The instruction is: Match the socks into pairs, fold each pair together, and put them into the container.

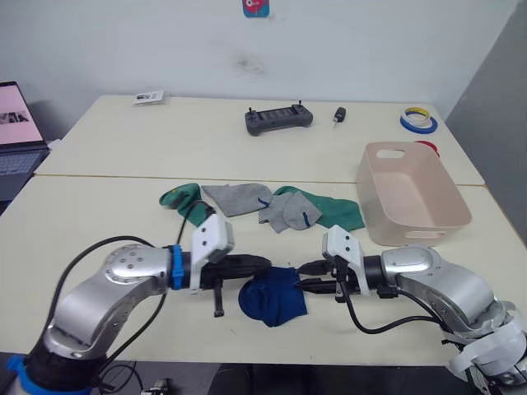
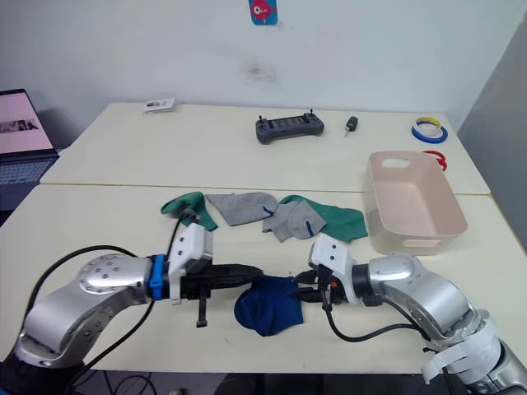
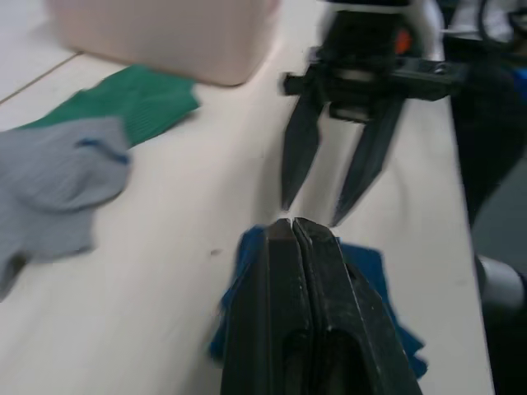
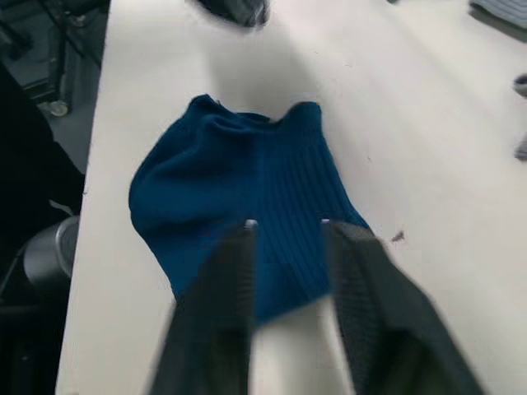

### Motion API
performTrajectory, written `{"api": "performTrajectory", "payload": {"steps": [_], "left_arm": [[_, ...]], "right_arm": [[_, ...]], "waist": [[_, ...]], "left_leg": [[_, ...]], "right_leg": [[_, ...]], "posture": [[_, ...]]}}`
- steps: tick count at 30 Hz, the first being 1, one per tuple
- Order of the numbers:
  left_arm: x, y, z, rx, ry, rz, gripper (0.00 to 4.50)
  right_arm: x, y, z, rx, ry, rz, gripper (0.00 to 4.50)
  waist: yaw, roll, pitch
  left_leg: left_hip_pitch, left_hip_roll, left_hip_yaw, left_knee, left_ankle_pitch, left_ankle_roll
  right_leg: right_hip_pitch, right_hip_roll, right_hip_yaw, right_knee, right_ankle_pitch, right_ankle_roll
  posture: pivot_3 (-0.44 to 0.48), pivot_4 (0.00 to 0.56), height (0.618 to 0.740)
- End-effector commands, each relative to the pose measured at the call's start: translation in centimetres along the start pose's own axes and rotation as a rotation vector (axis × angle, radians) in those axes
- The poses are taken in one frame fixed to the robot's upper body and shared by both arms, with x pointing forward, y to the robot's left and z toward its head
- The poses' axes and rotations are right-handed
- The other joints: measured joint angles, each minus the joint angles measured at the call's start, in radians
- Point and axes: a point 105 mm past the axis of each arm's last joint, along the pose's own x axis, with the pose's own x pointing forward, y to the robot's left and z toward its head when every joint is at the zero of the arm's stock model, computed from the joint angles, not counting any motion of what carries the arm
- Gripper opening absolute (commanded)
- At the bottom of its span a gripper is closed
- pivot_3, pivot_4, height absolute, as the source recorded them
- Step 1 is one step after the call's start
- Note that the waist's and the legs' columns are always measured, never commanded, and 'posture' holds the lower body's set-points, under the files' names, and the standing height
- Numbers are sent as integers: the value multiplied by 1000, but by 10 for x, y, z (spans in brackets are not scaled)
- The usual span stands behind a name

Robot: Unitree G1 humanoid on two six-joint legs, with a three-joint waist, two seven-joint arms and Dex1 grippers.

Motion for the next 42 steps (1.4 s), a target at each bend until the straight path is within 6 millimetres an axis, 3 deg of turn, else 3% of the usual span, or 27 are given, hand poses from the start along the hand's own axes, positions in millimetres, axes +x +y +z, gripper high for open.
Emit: {"api": "performTrajectory", "payload": {"steps": [1, 9, 17, 21, 26, 31, 37, 42], "left_arm": [[7, 0, -8, 64, 56, -53, 0], [0, -12, -45, 55, 192, -152, 0], [-26, -10, -83, 32, 321, -111, 0], [-28, -8, -72, 29, 265, -90, 0], [-36, -1, -17, -20, 94, -64, 0], [-26, 6, -1, -38, 74, -64, 0], [1, 13, -21, -20, 131, -59, 0], [6, 25, -57, 11, 254, 20, 0]], "right_arm": [[7, 8, 3, -48, -6, 18, 22], [29, 18, -16, -74, 54, 34, 22], [21, 20, -29, -141, 121, 56, 22], [13, 19, -19, -188, 88, 61, 22], [2, 14, 7, -194, 1, 36, 22], [11, 0, 10, -185, -8, -26, 22], [30, -9, 1, -182, 27, -54, 22], [33, -15, -9, -187, 77, -69, 22]], "waist": [[-2, 0, 0], [-1, 0, 0], [1, 0, 0], [1, 0, 0], [1, -1, 2], [1, -1, 2], [0, -1, 2], [1, -1, 2]], "left_leg": [[0, 0, 0, 0, 0, 0], [0, 0, 0, 0, 0, 0], [0, 0, -1, 0, 0, 0], [0, 0, 0, 0, 0, 0], [0, 1, -2, 1, 0, 0], [0, 0, -1, 1, 0, 0], [0, 0, 0, 2, 0, 0], [0, 0, 0, 2, 0, 0]], "right_leg": [[0, 1, 0, 0, 0, 0], [-1, 2, 1, 0, 0, 0], [-1, 0, 0, 0, 0, 0], [0, 0, 0, 1, 0, 0], [-1, 0, -1, 2, 0, 0], [0, 0, -1, 2, 0, 0], [0, 1, 0, 3, 0, 0], [-1, 1, 0, 3, 0, 0]], "posture": [[0, 150, 740], [0, 150, 740], [0, 150, 740], [0, 150, 740], [0, 150, 740], [0, 150, 740], [0, 150, 740], [0, 150, 740]]}}
